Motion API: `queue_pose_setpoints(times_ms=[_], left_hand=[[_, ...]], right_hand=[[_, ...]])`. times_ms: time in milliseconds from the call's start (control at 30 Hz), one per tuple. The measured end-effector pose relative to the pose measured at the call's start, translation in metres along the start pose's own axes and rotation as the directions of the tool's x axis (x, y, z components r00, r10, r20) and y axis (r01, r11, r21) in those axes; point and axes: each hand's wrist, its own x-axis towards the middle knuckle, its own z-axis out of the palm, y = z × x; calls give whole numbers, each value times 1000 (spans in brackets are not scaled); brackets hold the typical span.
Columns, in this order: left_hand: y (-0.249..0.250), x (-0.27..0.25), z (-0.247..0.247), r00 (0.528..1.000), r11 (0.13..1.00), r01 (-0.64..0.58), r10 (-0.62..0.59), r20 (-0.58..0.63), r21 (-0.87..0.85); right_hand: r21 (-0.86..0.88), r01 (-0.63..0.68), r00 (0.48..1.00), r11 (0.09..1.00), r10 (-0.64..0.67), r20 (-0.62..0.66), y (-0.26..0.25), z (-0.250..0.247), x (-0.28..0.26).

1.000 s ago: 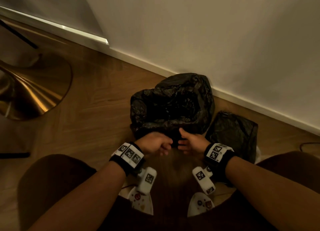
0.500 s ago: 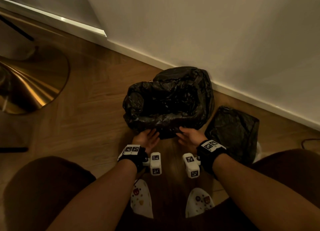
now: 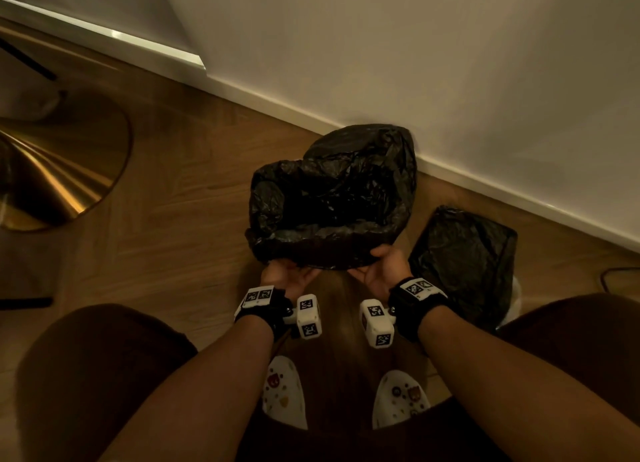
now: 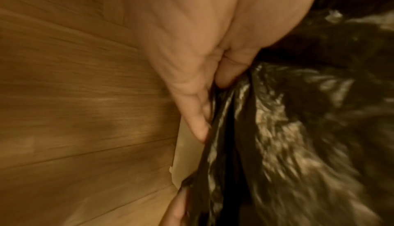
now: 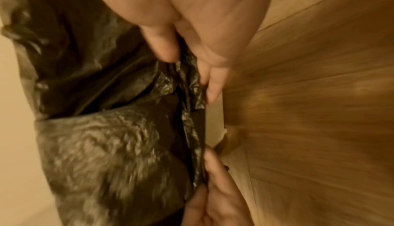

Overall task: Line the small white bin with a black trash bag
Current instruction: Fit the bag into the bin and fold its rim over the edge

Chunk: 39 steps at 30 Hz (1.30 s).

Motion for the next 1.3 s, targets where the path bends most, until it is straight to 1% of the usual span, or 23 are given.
queue_pose_setpoints(times_ms=[67, 133, 233, 300, 333, 367, 433, 500, 533, 567, 600, 667, 700, 733, 767, 833, 867, 933, 1000, 1100, 1200, 1267, 1300], left_hand=[[-1, -7, -1, 997, 995, 62, -65, 49, 73], [-6, -14, -6, 981, 974, 148, -167, 100, 171], [-13, -23, -12, 933, 925, 240, -304, 192, 296], [-15, -26, -13, 912, 886, 261, -357, 204, 383], [-15, -27, -11, 909, 879, 257, -361, 210, 401], [-16, -26, -10, 913, 892, 249, -346, 216, 378], [-16, -21, -5, 945, 934, 208, -269, 189, 290], [-14, -14, -1, 981, 972, 150, -169, 97, 181], [-10, -10, 0, 990, 983, 125, -132, 44, 132], [-7, -6, -1, 993, 989, 115, -116, 3, 95], [-4, -4, -1, 994, 991, 112, -111, -22, 72], [1, 0, -1, 992, 993, 111, -109, -56, 29], [2, 1, 0, 992, 994, 114, -113, -63, 6], [3, 2, 1, 991, 994, 113, -114, -69, -6], [4, 2, 3, 991, 994, 111, -112, -69, -13], [6, 2, 5, 992, 994, 107, -109, -68, -31], [7, 2, 6, 992, 993, 107, -110, -69, -44], [8, 0, 7, 991, 992, 99, -105, -78, -82], [9, 0, 7, 991, 991, 88, -98, -96, -103], [8, -1, 9, 991, 997, 75, -76, -113, -12], [3, -4, 9, 983, 975, 83, -46, -177, 206], [-2, -8, 10, 975, 955, 64, 1, -221, 290], [-4, -10, 12, 978, 957, 47, 15, -210, 287]], right_hand=[[0, 14, 999, 1000, -14, 43, -3, 0, -2], [-45, 47, 996, 998, -43, 83, -3, 3, -3], [-102, 54, 992, 993, -42, 120, 2, 8, 3], [-137, 51, 994, 989, -37, 105, 4, 6, 8], [-147, 46, 995, 988, -33, 91, 3, 6, 11], [-166, 38, 997, 985, -26, 76, 3, 6, 12], [-168, 22, 999, 985, -15, 39, 3, 4, 18], [-197, 14, 1000, 980, -17, -16, 4, 2, 20], [-219, 8, 999, 976, -17, -40, 4, 2, 19], [-295, 7, 997, 956, -29, -70, 3, 0, 19], [-415, 1, 993, 910, -52, -110, 0, -2, 18], [-676, -35, 979, 736, -110, -171, -9, -5, 13], [-734, -64, 982, 676, -87, -166, -13, -7, 12], [-753, -91, 990, 651, -25, -141, -16, -7, 11], [-729, -122, 991, 674, 40, -128, -18, -8, 13], [-545, -207, 978, 813, 154, -142, -20, -8, 17], [-444, -243, 970, 863, 199, -143, -22, -8, 17], [-283, -262, 964, 923, 235, -128, -24, -5, 15], [-198, -238, 969, 951, 219, -115, -24, -1, 10], [-211, -203, 978, 956, 188, -88, -18, 2, 10], [-204, -154, 984, 967, 131, -124, -16, 4, 10], [-336, -125, 985, 934, 76, -155, -18, 2, 9], [-432, -109, 982, 895, 30, -186, -18, 0, 9]])
